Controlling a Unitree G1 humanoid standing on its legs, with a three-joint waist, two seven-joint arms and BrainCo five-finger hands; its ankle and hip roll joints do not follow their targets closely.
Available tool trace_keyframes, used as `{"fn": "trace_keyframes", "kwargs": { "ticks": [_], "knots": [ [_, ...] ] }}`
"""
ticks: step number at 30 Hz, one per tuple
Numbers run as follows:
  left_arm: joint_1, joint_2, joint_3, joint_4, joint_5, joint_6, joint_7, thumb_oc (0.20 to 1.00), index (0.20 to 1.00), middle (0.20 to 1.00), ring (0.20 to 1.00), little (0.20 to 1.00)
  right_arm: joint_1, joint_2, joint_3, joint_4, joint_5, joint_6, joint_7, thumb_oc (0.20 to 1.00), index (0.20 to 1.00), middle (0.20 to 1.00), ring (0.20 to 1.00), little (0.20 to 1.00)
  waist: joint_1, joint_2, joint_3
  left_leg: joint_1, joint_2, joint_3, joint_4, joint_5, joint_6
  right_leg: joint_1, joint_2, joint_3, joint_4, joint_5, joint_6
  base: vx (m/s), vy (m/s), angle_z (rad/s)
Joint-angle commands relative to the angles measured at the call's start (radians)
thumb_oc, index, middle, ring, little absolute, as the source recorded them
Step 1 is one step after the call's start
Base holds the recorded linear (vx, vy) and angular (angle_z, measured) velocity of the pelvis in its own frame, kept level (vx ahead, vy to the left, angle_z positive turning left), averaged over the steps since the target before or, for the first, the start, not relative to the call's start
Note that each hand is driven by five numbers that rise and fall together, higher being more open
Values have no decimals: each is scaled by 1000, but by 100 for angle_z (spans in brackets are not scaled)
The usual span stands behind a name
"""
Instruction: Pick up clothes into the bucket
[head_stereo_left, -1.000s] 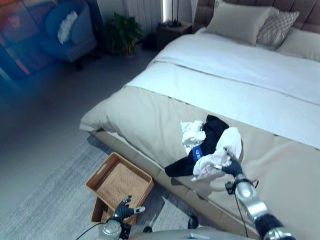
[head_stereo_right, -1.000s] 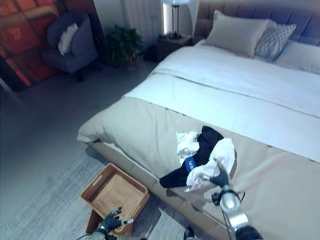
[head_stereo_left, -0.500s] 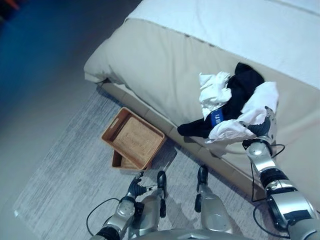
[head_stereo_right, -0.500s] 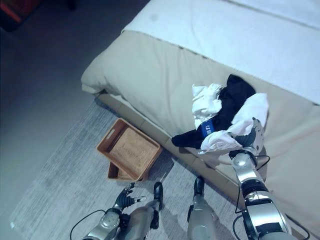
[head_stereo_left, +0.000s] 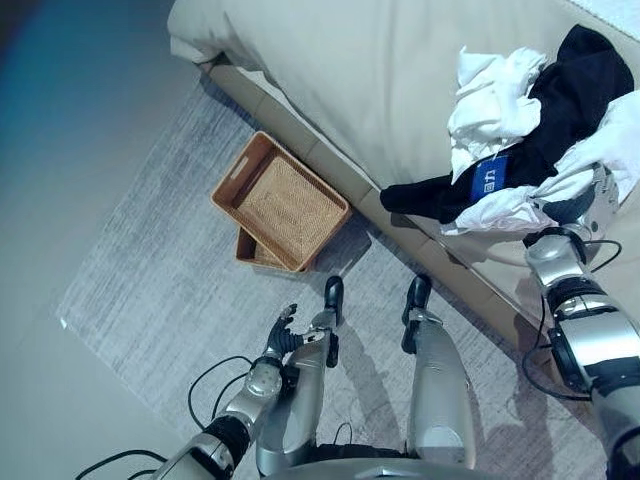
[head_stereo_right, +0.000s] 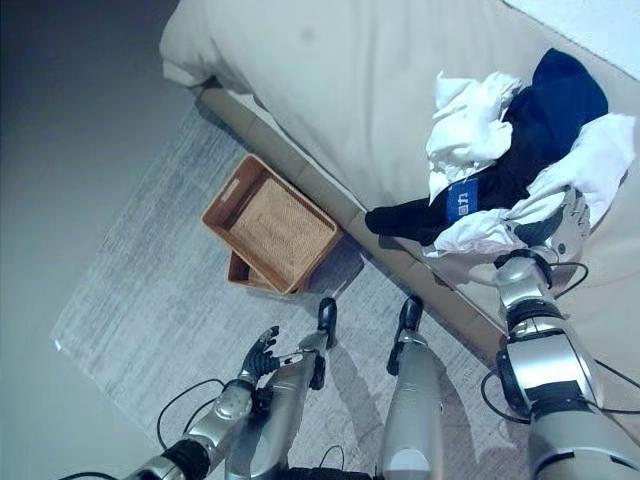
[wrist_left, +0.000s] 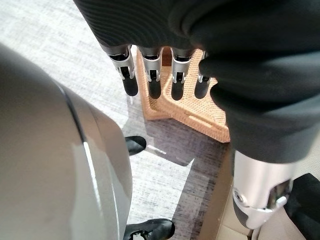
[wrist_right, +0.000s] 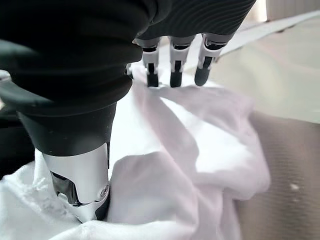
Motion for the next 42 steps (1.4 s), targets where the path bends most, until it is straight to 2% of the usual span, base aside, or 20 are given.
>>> {"fn": "trace_keyframes", "kwargs": {
  "ticks": [1,2,3,11,14,16,17,18,20,22,25,29,33,34,37,38,39,40,41,42],
  "knots": [
    [26,4,-3,-24,-40,-7,13,1000,1000,1000,1000,1000,-43,-95,48,49,74,29,49,580,580,580,580,580,-16,-16,-2,-36,-14,-36,91,-24,-14,68,-13,23,60,-56,26,-1,-13,4],
    [21,-2,-4,-24,-39,-4,12,1000,1000,1000,1000,1000,-44,-96,49,52,77,29,51,341,341,341,341,341,-18,-15,1,-32,-14,-36,88,-23,-15,68,-14,22,60,-55,26,0,0,0],
    [21,-2,-4,-24,-39,-4,12,1000,1000,1000,1000,1000,-44,-96,50,52,77,29,51,200,200,200,200,200,-19,-15,1,-32,-14,-37,87,-22,-15,69,-14,22,60,-55,26,0,0,0],
    [-6,-13,-2,14,-27,-4,11,1000,1000,1000,1000,1000,-85,-127,67,32,94,11,90,200,200,200,200,200,-30,-30,2,18,-11,-50,35,-5,-22,109,-11,11,17,-42,27,5,-11,4],
    [0,-7,7,16,-19,-7,7,1000,1000,1000,1000,1000,-102,-167,77,9,83,9,90,200,200,200,200,200,-34,-43,-3,48,-4,-54,12,1,-26,144,-7,5,-16,-31,31,0,0,0],
    [1,3,29,30,-18,-10,5,1000,1000,1000,1000,1000,-150,-215,97,-41,76,8,82,200,200,200,200,200,-41,-67,-22,71,5,-51,-8,5,-30,170,-1,3,-52,-14,36,-2,-6,2],
    [1,3,30,30,-18,-10,5,1000,1000,1000,1000,1000,-151,-214,98,-41,77,9,82,200,200,200,200,200,-41,-67,-20,73,5,-51,-9,5,-30,171,0,2,-53,-13,36,0,0,0],
    [3,5,44,43,-21,-9,2,1000,1000,1000,1000,1000,-161,-236,95,-75,76,5,76,200,200,200,200,200,-45,-84,-36,90,10,-46,-19,5,-31,189,8,6,-77,-1,38,0,0,0],
    [5,7,52,54,-20,-5,0,1000,1000,1000,1000,1000,-171,-245,100,-89,74,5,75,200,200,200,200,200,-47,-91,-44,100,15,-42,-26,4,-31,202,11,9,-91,6,40,7,7,-8],
    [18,14,67,85,-7,-3,-9,1000,1000,1000,1000,1000,-199,-294,100,-96,81,-8,68,200,200,200,200,200,-48,-112,-78,132,24,-35,-46,3,-33,248,20,7,-141,25,48,18,1,-8],
    [26,23,80,104,-5,-4,-18,1000,1000,1000,1000,1000,-226,-321,111,-108,84,-12,70,200,200,200,200,200,-52,-125,-103,153,28,-28,-61,7,-32,275,26,6,-173,42,53,43,10,-11],
    [60,44,129,131,0,1,-31,1000,1000,1000,1000,1000,-275,-385,110,-191,91,-28,61,200,200,200,200,200,-56,-166,-170,237,42,1,-100,-5,-33,372,52,17,-255,65,68,74,21,-18],
    [92,60,161,120,1,2,-48,1000,1000,1000,1000,1000,-298,-415,111,-267,89,-41,66,200,200,200,200,200,-63,-187,-232,293,47,23,-125,-7,-31,436,71,23,-310,80,75,82,26,-21],
    [93,61,161,120,1,3,-48,1000,1000,1000,1000,1000,-297,-415,111,-267,89,-41,67,200,200,200,200,200,-62,-187,-231,296,47,24,-126,-7,-31,439,71,23,-312,81,75,123,34,-13],
    [119,78,185,40,-26,-9,-60,1000,1000,1000,1000,1000,-338,-446,123,-332,93,-54,74,200,200,200,200,200,-64,-207,-291,353,55,39,-136,-22,-30,500,81,31,-341,78,78,75,14,-17],
    [121,79,185,38,-26,-8,-60,1000,1000,1000,1000,1000,-336,-446,122,-333,93,-54,74,200,200,200,200,200,-64,-207,-291,355,55,39,-136,-22,-30,502,82,31,-343,78,78,122,2,-20],
    [127,95,190,-36,-31,-17,-61,1000,1000,1000,1000,1000,-362,-458,132,-380,89,-59,69,200,200,200,200,200,-65,-217,-325,382,61,47,-141,-29,-30,528,85,34,-350,75,80,61,3,-12],
    [129,95,191,-38,-31,-16,-61,1000,1000,1000,1000,1000,-362,-457,132,-380,89,-59,69,200,200,200,200,200,-65,-217,-324,385,62,48,-142,-30,-30,531,85,35,-351,75,80,126,0,-10],
    [130,113,193,-108,-20,-17,-64,1000,1000,1000,1000,1000,-352,-457,118,-470,68,-61,67,200,200,200,200,200,-71,-220,-357,411,66,55,-153,-35,-29,554,89,38,-358,71,80,71,-3,-9],
    [132,115,192,-111,-20,-15,-64,1000,1000,1000,1000,1000,-348,-458,114,-470,68,-62,67,200,200,200,200,200,-70,-222,-356,414,66,55,-155,-35,-29,556,89,38,-359,71,80,112,6,-14]
  ]
}}
